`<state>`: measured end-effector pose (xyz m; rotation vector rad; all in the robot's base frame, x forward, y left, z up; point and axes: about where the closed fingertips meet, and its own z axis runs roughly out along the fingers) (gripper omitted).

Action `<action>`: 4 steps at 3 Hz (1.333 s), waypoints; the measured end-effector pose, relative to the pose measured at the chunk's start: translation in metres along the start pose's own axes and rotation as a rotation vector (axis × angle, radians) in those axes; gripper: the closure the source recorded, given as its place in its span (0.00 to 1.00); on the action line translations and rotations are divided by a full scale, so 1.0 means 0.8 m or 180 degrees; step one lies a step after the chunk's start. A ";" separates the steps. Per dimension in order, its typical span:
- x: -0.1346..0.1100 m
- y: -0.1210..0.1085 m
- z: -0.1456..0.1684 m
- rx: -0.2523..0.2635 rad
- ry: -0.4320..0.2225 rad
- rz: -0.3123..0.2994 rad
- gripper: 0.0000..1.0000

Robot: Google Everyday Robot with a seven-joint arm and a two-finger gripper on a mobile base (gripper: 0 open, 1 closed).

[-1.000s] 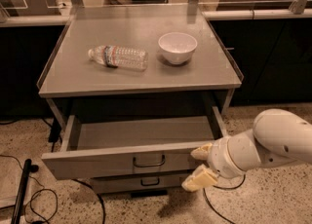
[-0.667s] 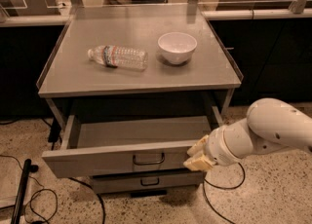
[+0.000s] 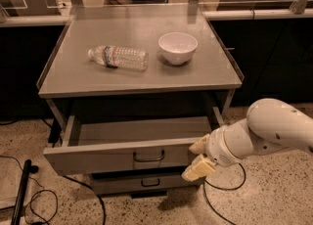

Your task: Close top drawer

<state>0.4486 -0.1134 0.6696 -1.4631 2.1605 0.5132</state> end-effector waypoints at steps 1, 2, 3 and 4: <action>0.001 -0.005 0.019 -0.0131 0.0146 -0.0096 0.04; -0.001 -0.019 0.031 -0.0151 0.0195 -0.0148 0.00; -0.014 -0.073 0.069 -0.0154 0.0228 -0.0212 0.00; -0.014 -0.073 0.070 -0.0154 0.0228 -0.0213 0.00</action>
Offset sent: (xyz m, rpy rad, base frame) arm 0.1138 0.0478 -0.0576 -0.1082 0.0202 0.2071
